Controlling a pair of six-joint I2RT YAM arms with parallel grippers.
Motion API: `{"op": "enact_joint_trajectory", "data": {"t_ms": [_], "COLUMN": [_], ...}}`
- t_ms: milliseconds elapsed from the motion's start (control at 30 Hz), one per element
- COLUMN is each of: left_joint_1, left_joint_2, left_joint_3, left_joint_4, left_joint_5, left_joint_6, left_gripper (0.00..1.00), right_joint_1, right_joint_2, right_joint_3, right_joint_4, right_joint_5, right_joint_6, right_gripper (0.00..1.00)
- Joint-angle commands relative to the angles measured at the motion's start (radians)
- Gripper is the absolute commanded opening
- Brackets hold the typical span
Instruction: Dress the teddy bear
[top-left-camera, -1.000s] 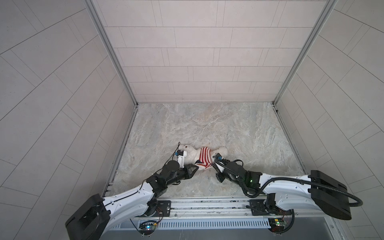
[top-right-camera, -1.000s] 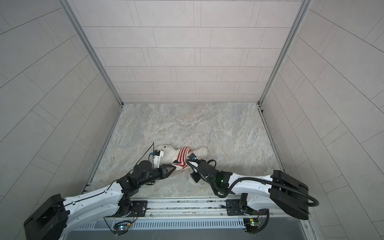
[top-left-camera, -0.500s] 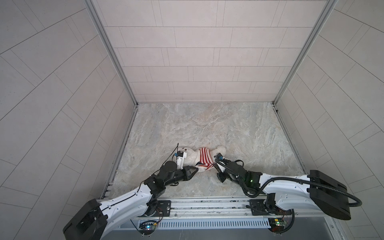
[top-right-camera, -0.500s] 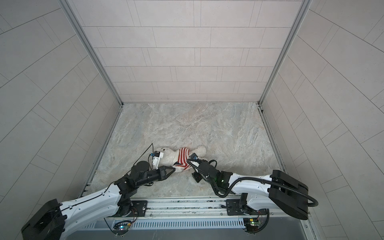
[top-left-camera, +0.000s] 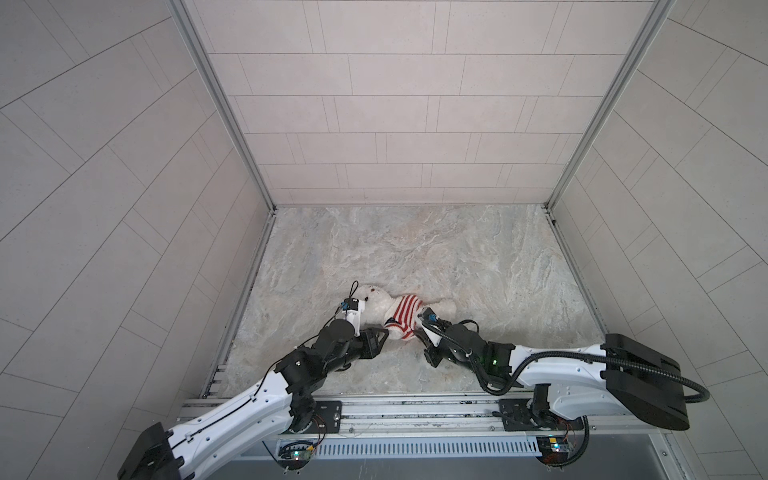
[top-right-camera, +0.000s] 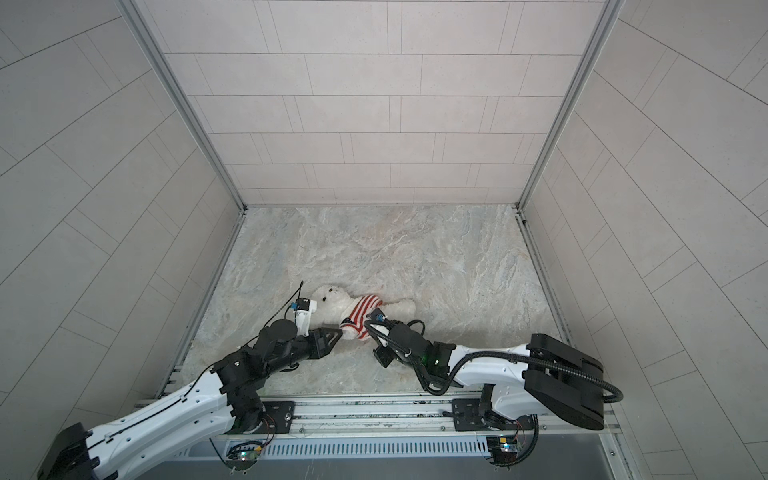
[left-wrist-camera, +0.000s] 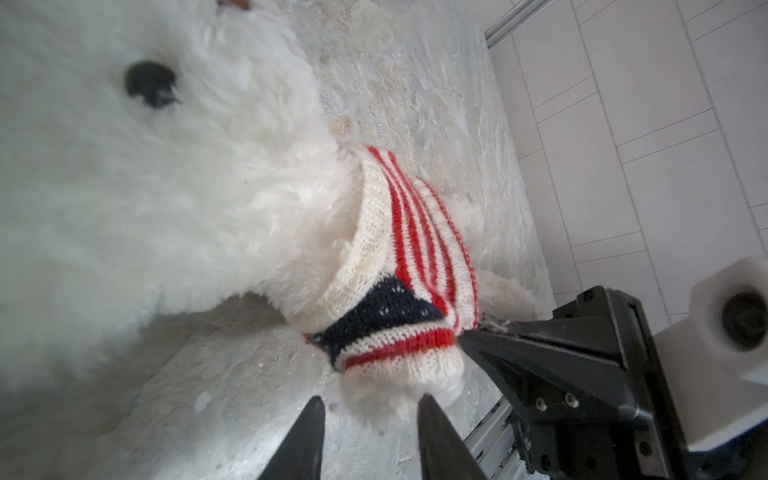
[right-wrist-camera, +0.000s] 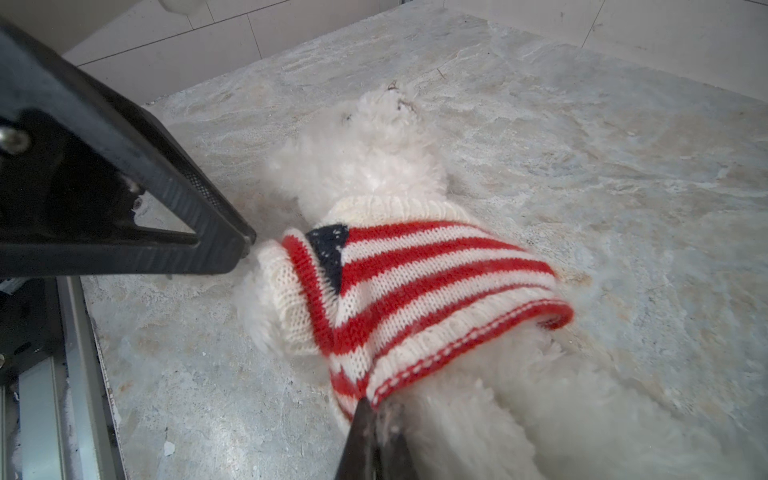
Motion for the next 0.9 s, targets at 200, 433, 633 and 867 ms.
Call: {"op": "enact_joint_trajectory", "data": {"t_ms": [200, 433, 633, 867], "left_joint_1": [-0.132, -0.283, -0.291, -0.292], "left_joint_2": [0.048, 0.238, 0.346, 0.375], "left_joint_3": [0.174, 0.276, 0.296, 0.273], "left_joint_4": [-0.313, -0.323, -0.267, -0.203], "left_joint_5": [-0.244, -0.365, -0.369, -0.368], "left_joint_6": [0.025, 0.013, 0.007, 0.0], "left_gripper": [0.3, 0.41, 0.43, 0.41], "right_joint_1": [0.005, 0.014, 0.023, 0.036], "right_joint_2": [0.06, 0.085, 0.077, 0.092], "right_joint_3": [0.057, 0.059, 0.052, 0.03], "right_joint_4": [0.06, 0.09, 0.094, 0.129], "right_joint_5": [-0.037, -0.04, -0.038, -0.032], "right_joint_6": [0.025, 0.036, 0.037, 0.051], "right_gripper": [0.0, 0.0, 0.0, 0.0]}}
